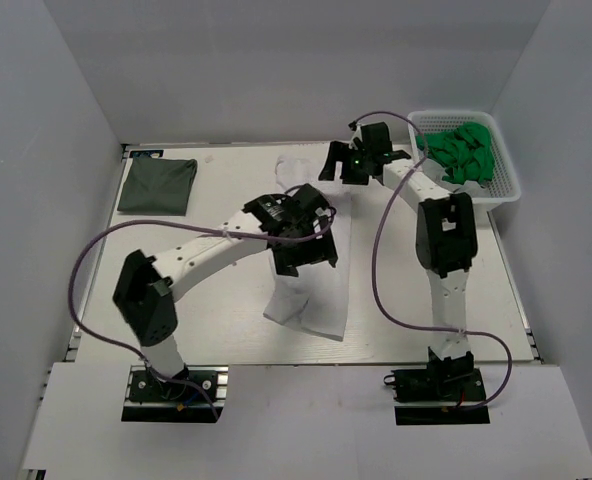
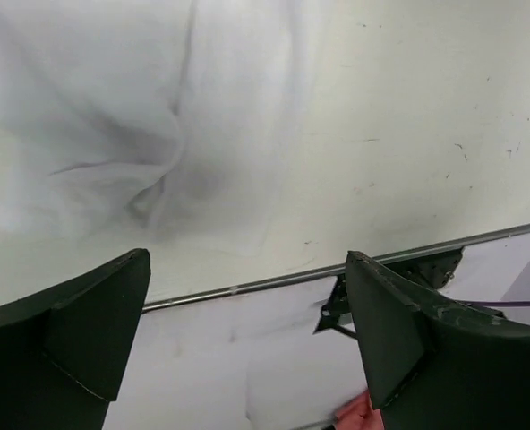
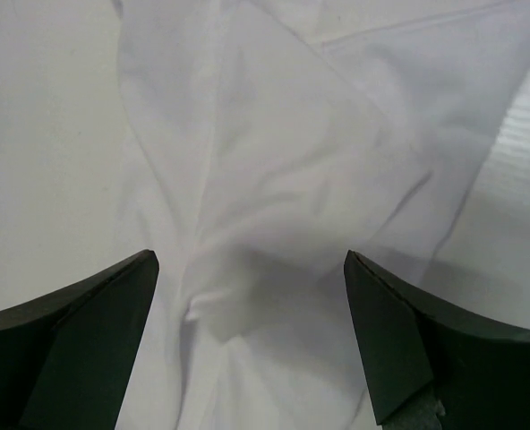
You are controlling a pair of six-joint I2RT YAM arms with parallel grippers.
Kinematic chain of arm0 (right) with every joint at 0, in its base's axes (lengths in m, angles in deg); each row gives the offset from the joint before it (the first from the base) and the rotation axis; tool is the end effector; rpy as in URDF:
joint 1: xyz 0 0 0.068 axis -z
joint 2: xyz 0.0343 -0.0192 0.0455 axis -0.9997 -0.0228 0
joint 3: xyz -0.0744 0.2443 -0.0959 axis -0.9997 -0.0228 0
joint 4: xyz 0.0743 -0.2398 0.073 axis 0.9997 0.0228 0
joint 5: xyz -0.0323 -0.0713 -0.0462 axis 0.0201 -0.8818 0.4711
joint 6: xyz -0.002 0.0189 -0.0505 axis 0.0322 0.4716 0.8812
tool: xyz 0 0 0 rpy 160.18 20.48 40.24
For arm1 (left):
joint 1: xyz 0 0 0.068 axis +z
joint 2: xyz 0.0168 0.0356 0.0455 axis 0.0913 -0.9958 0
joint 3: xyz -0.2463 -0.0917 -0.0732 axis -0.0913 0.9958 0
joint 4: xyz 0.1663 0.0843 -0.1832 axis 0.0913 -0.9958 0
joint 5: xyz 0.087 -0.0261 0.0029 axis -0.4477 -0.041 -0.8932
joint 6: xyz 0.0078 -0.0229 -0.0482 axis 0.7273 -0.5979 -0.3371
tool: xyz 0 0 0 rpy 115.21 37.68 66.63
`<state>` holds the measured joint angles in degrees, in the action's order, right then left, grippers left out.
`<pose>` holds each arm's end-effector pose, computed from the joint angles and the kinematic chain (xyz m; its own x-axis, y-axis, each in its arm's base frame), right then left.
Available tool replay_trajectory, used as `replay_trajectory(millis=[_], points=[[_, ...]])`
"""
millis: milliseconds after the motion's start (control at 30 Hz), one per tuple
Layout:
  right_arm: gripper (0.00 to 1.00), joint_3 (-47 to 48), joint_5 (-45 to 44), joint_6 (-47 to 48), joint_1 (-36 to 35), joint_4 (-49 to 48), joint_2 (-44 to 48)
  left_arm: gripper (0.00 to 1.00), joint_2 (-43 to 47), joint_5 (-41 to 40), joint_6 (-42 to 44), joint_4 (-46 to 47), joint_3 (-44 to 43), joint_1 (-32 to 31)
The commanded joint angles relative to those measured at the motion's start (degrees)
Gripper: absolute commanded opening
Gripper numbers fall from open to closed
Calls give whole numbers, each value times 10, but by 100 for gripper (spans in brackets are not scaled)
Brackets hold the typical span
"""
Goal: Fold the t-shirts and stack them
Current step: Rotate the tshirt 90 degrees
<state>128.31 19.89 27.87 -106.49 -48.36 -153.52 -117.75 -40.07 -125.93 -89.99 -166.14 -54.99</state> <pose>0.5025 0.1724 0.2046 -0.7306 0.0911 -0.6767 -0.2924 0.8538 0.4307 0.2357 -0.2798 0.2782 -0.9701 -0.1661 -0.1771 -0.1017 0.9402 -0.3251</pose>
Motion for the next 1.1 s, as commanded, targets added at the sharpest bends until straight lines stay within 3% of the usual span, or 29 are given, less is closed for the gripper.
replay_trajectory(millis=[0,233,467,700,833,1067], points=[[90,-83,-17,16,0,-15,134,100,86,-89,29,-55,36,-1],[90,-289,-21,31,-39,-3,255,100,202,-220,-54,-129,167,20],[90,-365,-88,-8,-90,28,243,100,247,-227,-80,-115,227,31],[90,-297,-108,-29,-96,55,162,100,253,-209,-75,-73,279,61],[90,-233,-165,-34,-94,91,89,100,258,-196,-69,-52,307,73],[90,-74,-101,-9,-91,134,16,100,225,-158,-18,-31,291,92]])
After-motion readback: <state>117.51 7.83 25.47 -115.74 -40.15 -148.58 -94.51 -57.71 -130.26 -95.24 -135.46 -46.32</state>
